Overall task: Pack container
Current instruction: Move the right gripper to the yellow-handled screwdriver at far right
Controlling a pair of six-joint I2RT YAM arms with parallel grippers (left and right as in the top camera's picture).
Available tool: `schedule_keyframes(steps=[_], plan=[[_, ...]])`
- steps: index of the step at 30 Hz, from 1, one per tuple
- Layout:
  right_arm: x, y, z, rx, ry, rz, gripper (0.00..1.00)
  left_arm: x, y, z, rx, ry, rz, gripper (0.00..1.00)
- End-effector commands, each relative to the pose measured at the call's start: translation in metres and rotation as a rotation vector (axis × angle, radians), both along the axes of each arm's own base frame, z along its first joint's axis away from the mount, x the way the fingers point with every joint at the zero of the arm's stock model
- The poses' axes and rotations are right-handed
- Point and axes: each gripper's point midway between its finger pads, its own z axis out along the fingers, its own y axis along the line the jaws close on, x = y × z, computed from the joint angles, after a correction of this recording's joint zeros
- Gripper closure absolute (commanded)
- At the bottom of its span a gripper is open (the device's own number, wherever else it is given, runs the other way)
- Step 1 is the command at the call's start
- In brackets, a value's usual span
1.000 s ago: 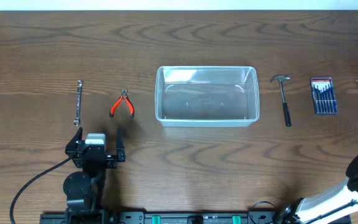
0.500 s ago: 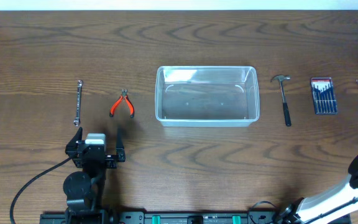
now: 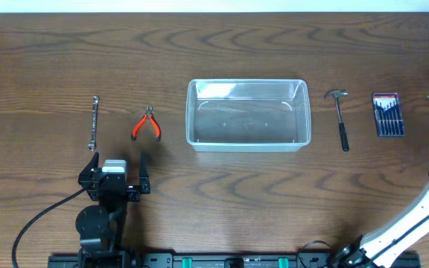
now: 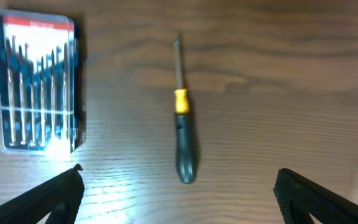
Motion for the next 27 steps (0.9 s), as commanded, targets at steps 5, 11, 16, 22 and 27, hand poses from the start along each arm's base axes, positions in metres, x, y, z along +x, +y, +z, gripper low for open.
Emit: schedule_keyframes(steps=[5, 11, 16, 22, 27], plan=[[-0.001, 0.000, -0.030, 0.060, 0.044, 0.002, 0.01, 0.000, -0.003, -0.015, -0.013, 0.036, -0.014, 0.02], [-0.007, -0.009, -0.034, 0.013, 0.088, -0.009, 0.01, 0.000, -0.003, -0.015, -0.013, 0.036, -0.014, 0.02], [-0.008, -0.013, -0.038, -0.006, 0.102, -0.011, 0.01, 0.000, -0.003, -0.015, -0.013, 0.036, -0.014, 0.02], [0.000, -0.010, -0.045, -0.017, 0.104, 0.028, 0.01, 0.000, -0.003, -0.015, -0.013, 0.036, -0.014, 0.02], [0.002, -0.003, -0.057, -0.004, 0.128, 0.080, 0.01, 0.000, -0.003, -0.015, -0.013, 0.036, -0.014, 0.02]])
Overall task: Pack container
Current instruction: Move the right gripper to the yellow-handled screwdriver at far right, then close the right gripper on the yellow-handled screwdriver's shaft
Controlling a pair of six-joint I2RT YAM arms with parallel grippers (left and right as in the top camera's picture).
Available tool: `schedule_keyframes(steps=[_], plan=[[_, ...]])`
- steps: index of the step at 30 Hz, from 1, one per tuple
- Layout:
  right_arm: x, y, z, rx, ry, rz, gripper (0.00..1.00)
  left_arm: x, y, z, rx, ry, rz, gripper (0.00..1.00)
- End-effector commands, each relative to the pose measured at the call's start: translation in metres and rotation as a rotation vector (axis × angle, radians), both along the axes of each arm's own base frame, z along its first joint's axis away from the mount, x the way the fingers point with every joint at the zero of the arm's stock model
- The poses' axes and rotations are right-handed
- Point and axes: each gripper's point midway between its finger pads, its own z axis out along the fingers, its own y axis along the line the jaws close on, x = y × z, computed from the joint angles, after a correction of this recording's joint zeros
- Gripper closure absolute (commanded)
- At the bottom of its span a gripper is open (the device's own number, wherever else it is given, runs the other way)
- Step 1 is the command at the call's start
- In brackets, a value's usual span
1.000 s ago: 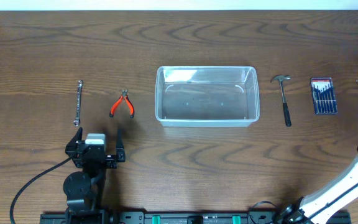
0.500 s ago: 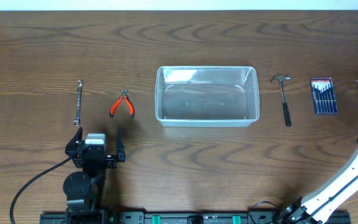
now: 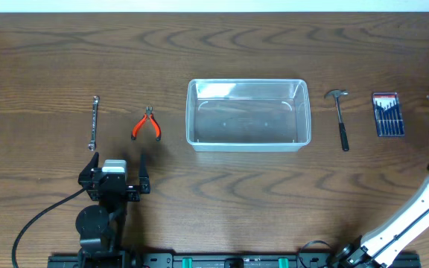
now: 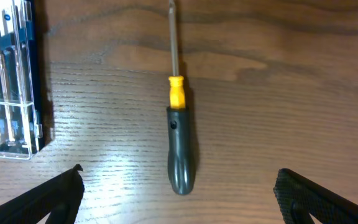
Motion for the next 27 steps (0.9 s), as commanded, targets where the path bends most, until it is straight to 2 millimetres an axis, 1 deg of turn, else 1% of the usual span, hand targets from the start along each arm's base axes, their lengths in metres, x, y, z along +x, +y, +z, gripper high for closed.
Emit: schedule_keyframes(steps=[1, 7, 13, 15, 23, 27], plan=[[0.007, 0.007, -0.015, 0.010, 0.023, 0.053, 0.01, 0.000, -0.003, -0.015, -0.013, 0.036, -0.014, 0.02], [0.006, 0.010, -0.030, 0.037, 0.046, 0.055, 0.01, 0.000, -0.003, -0.015, -0.013, 0.036, -0.014, 0.02], [0.001, 0.016, -0.061, 0.087, 0.098, 0.043, 0.01, 0.000, -0.003, -0.015, -0.013, 0.036, -0.014, 0.02], [0.000, 0.017, -0.067, 0.095, 0.107, 0.042, 0.01, 0.000, -0.003, -0.015, -0.013, 0.036, -0.014, 0.02], [0.001, 0.012, -0.069, 0.075, 0.106, 0.043, 0.01, 0.000, -0.003, -0.015, -0.013, 0.036, -0.014, 0.02], [-0.006, 0.004, -0.069, 0.028, 0.148, 0.044, 0.01, 0.000, -0.003, -0.015, -0.013, 0.036, -0.014, 0.02]])
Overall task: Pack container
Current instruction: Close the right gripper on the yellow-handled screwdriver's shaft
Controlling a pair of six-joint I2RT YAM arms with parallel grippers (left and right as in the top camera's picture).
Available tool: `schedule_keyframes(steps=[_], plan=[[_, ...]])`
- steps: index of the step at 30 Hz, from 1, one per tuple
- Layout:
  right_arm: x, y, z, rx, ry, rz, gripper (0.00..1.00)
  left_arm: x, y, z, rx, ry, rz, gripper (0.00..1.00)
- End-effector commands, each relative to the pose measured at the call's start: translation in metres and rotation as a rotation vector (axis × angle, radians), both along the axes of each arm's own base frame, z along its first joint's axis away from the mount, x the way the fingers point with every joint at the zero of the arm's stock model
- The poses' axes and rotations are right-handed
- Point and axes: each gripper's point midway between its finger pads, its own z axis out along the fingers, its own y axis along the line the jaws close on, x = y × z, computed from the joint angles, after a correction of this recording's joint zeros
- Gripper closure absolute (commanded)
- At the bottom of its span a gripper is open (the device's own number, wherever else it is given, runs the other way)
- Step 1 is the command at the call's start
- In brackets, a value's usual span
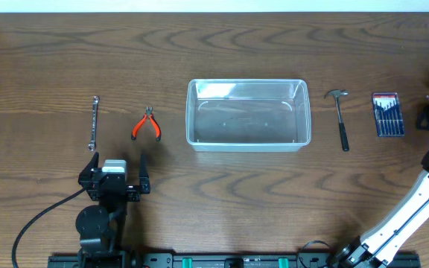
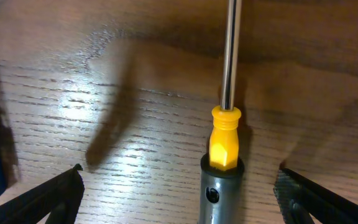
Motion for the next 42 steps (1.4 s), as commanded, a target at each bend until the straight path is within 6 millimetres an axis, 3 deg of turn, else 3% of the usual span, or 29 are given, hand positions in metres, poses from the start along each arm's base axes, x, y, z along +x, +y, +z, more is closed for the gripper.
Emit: schedule_keyframes(steps=[1, 3, 10, 27, 40, 42], plan=[[-0.005, -0.011, -0.001, -0.069, 0.049, 0.011, 0.01, 0.000, -0.003, -0.015, -0.013, 0.036, -0.014, 0.02], [-0.010, -0.022, 0.000, -0.130, 0.079, -0.037, 0.01, 0.000, -0.003, -0.015, -0.013, 0.036, -0.014, 0.02], [-0.006, -0.026, 0.000, -0.144, 0.064, -0.047, 0.01, 0.000, -0.003, -0.015, -0.013, 0.036, -0.014, 0.02], [0.011, -0.007, -0.001, -0.027, -0.036, -0.044, 0.01, 0.000, -0.003, -0.015, -0.013, 0.036, -0.014, 0.02], [0.009, -0.012, -0.001, -0.040, -0.034, -0.050, 0.01, 0.000, -0.003, -0.015, -0.013, 0.036, -0.014, 0.02], [0.009, -0.012, -0.001, -0.041, -0.033, -0.051, 0.11, 0.000, -0.003, -0.015, -0.013, 0.036, -0.014, 0.02]])
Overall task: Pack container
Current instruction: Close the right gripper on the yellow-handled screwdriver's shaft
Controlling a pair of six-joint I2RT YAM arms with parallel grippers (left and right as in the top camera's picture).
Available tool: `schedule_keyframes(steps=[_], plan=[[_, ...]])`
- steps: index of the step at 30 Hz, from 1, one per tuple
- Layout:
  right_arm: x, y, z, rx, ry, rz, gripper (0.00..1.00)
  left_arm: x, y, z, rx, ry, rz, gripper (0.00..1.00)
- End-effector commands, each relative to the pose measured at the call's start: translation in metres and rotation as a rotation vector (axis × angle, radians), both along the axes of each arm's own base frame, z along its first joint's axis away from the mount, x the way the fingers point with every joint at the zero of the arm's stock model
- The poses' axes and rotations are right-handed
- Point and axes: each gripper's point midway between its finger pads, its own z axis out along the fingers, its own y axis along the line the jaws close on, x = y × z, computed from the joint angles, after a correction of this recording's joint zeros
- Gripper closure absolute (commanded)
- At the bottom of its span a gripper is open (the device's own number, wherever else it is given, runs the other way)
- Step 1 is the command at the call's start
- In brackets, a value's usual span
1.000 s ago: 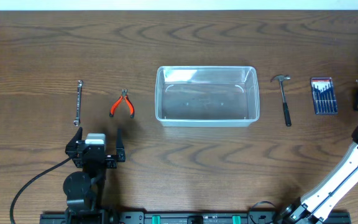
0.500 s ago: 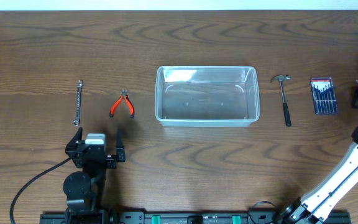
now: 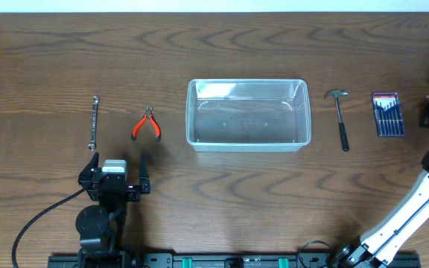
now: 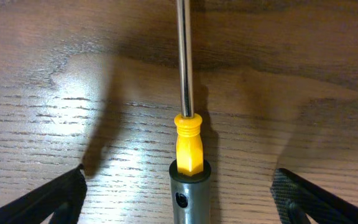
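Observation:
A clear plastic container stands at the table's middle. Left of it lie orange-handled pliers and a wrench. Right of it lie a hammer and a case of small screwdrivers. A screwdriver with a yellow collar and grey handle lies on the table between the fingers of my right gripper, which is open and low over it at the far right edge. My left gripper rests open near the front left, holding nothing.
The table's right edge is close beside the right gripper. A black cable runs from the left arm's base toward the front left.
The right gripper shifted slightly, so the screwdriver now sits centred between its open fingers. The left arm and the other tools have not moved.
At first the right gripper was open, high above the screwdriver with the screwdriver case in view at left. It was then lower and centred on the screwdriver, then close over its handle. Now it straddles the handle, still open.

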Motion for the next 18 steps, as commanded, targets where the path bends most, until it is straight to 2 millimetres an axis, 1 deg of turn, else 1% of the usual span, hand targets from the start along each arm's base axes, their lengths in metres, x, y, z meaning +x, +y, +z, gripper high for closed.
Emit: schedule_keyframes(steps=[1, 3, 8, 9, 11, 13, 15, 18], plan=[[0.0016, -0.0021, -0.0012, 0.002, -0.007, -0.013, 0.17, 0.0002, -0.0029, -0.0154, -0.013, 0.036, -0.014, 0.02], [-0.0003, -0.0039, -0.0013, -0.010, 0.004, -0.013, 0.24, 0.0002, -0.0029, -0.0152, -0.013, 0.036, -0.014, 0.02], [-0.0028, -0.0054, -0.0013, -0.017, 0.015, -0.015, 0.24, 0.0002, -0.0028, -0.0152, -0.013, 0.036, -0.014, 0.02], [-0.0029, -0.0054, -0.0013, -0.017, 0.015, -0.015, 0.26, 0.0002, -0.0029, -0.0152, -0.013, 0.036, -0.014, 0.02], [-0.0027, -0.0052, -0.0013, -0.017, 0.015, -0.015, 0.34, 0.0002, -0.0029, -0.0154, -0.013, 0.036, -0.014, 0.02], [-0.0036, -0.0063, -0.0013, -0.023, 0.020, -0.015, 0.37, 0.0002, -0.0028, -0.0152, -0.013, 0.036, -0.014, 0.02], [-0.0047, -0.0073, -0.0013, -0.029, 0.026, -0.016, 0.44, 0.0002, -0.0029, -0.0152, -0.013, 0.036, -0.014, 0.02], [-0.0049, -0.0075, -0.0013, -0.031, 0.027, -0.016, 0.52, 0.0002, -0.0028, -0.0152, -0.013, 0.036, -0.014, 0.02]])
